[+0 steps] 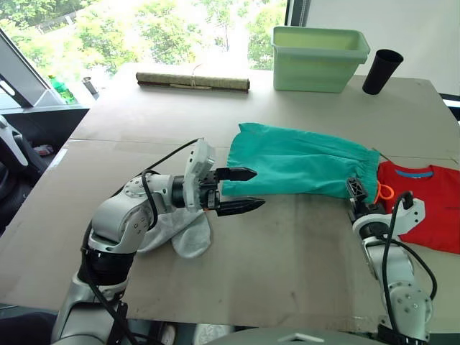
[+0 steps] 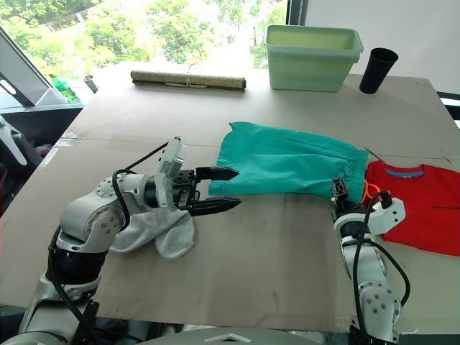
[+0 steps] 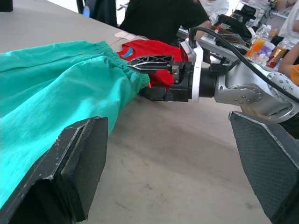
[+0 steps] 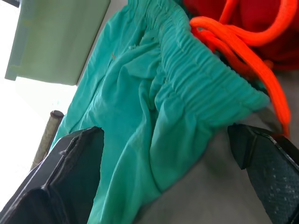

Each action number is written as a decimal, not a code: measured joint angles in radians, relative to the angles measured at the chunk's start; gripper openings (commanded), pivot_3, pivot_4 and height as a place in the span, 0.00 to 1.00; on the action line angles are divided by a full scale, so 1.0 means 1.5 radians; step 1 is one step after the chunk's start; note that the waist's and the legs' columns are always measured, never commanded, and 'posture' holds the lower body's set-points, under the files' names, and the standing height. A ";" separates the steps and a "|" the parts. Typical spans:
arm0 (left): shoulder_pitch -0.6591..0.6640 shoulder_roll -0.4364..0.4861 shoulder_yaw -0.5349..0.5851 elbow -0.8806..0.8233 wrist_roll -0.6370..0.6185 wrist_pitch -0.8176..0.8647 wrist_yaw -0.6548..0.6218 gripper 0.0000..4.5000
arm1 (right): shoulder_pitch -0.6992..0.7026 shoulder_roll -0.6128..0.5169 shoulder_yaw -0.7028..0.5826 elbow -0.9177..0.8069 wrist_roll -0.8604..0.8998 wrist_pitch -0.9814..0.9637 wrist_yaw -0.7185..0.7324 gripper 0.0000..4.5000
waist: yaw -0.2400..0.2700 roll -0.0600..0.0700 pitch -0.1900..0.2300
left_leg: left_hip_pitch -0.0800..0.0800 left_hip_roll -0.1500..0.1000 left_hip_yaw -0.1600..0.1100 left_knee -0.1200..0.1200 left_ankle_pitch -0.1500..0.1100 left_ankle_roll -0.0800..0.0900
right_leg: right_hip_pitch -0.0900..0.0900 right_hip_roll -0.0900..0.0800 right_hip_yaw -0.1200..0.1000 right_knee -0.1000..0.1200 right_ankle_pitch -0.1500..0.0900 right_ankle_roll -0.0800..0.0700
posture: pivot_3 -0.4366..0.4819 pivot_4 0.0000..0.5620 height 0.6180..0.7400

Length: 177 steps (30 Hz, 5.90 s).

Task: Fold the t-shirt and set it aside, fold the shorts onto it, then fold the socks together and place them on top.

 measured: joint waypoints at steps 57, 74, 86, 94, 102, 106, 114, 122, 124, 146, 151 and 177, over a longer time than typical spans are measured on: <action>0.094 0.134 0.093 0.002 0.006 -0.014 0.021 1.00 | -0.344 -0.395 0.522 0.099 -0.755 0.139 0.870 0.53 | 0.005 -0.003 0.002 | -0.001 0.000 -0.001 0.001 0.001 -0.002 | 0.000 -0.001 -0.003 -0.002 0.001 -0.001 | 0.48 0.27 1.00; 0.045 0.125 0.069 0.041 0.042 -0.065 -0.015 1.00 | -0.457 -0.281 0.107 0.059 -0.506 0.633 0.637 1.00 | -0.001 -0.003 0.002 | -0.001 -0.001 -0.002 -0.001 0.001 -0.002 | -0.001 -0.002 -0.005 0.000 0.001 -0.002 | 0.48 0.27 1.00; 0.095 0.102 0.073 0.024 0.052 -0.089 -0.001 1.00 | -0.447 -0.197 0.166 0.304 -0.548 0.500 0.601 1.00 | -0.014 -0.005 0.000 | 0.000 0.000 -0.001 -0.001 0.002 -0.002 | 0.000 0.000 -0.004 0.001 0.001 -0.002 | 0.48 0.27 1.00; 0.123 0.100 0.087 -0.009 0.041 -0.095 -0.003 1.00 | -0.373 -0.274 0.241 0.208 -0.563 0.433 0.634 0.20 | -0.014 -0.003 0.001 | 0.000 0.000 -0.002 -0.002 0.002 -0.003 | -0.001 -0.001 -0.004 0.001 0.001 -0.002 | 0.48 0.27 1.00; 0.082 0.058 0.052 -0.009 0.029 -0.080 -0.004 1.00 | -0.293 -0.396 0.182 -0.056 -0.531 0.470 0.642 0.01 | 0.002 -0.002 0.002 | -0.001 0.000 -0.002 -0.002 0.002 -0.003 | -0.001 -0.001 -0.004 -0.001 0.001 -0.001 | 0.48 0.27 1.00; 0.055 0.033 0.034 -0.009 0.026 -0.078 -0.006 1.00 | -0.264 -0.453 0.069 -0.159 -0.457 0.537 0.674 0.01 | 0.005 -0.002 0.002 | -0.001 0.000 -0.002 -0.001 0.001 -0.004 | -0.001 -0.001 -0.004 -0.001 0.001 -0.001 | 0.48 0.27 1.00; 0.015 -0.026 -0.018 -0.015 0.011 -0.065 -0.006 1.00 | -0.189 -0.726 -0.248 -0.167 -0.362 0.682 0.809 0.01 | 0.018 -0.002 0.003 | -0.002 0.000 -0.002 0.000 0.000 0.000 | 0.000 -0.001 -0.004 -0.002 0.001 -0.002 | 0.48 0.27 1.00; -0.003 -0.034 -0.034 -0.037 -0.012 -0.043 -0.008 1.00 | -0.086 -0.931 -0.141 0.175 -0.512 0.446 0.867 0.01 | 0.017 -0.001 0.003 | -0.001 0.000 0.000 0.000 0.000 0.000 | 0.000 -0.001 -0.002 -0.002 0.000 0.000 | 0.48 0.27 1.00; -0.002 -0.035 -0.034 -0.038 -0.012 -0.043 -0.006 1.00 | -0.109 -0.945 -0.070 0.262 -0.558 0.385 0.861 0.01 | 0.017 -0.002 0.003 | -0.001 0.000 0.000 0.001 0.000 0.000 | 0.000 0.000 -0.002 -0.002 0.000 0.000 | 0.48 0.27 1.00; -0.032 -0.016 -0.032 -0.055 -0.049 -0.014 -0.009 1.00 | 0.015 -0.650 -0.357 -0.088 -0.745 0.435 0.827 1.00 | 0.021 0.000 0.002 | 0.000 0.001 -0.002 0.001 0.001 -0.002 | 0.001 0.002 -0.002 -0.002 -0.001 0.002 | 0.48 0.27 1.00; -0.053 -0.023 -0.030 -0.016 -0.048 -0.014 -0.010 1.00 | -0.078 -0.441 -0.467 -0.211 -0.572 0.406 0.826 1.00 | 0.015 0.000 0.003 | 0.001 0.001 -0.002 0.001 0.001 -0.001 | 0.001 0.003 0.000 -0.001 -0.001 0.002 | 0.48 0.27 1.00; 0.289 0.184 0.154 0.037 0.140 -0.149 0.012 1.00 | 0.062 -0.464 0.106 -0.254 -0.436 0.136 0.889 1.00 | 0.018 -0.001 0.002 | -0.001 -0.001 -0.002 -0.002 -0.002 -0.004 | -0.001 -0.004 -0.003 -0.002 -0.001 -0.004 | 0.48 0.27 1.00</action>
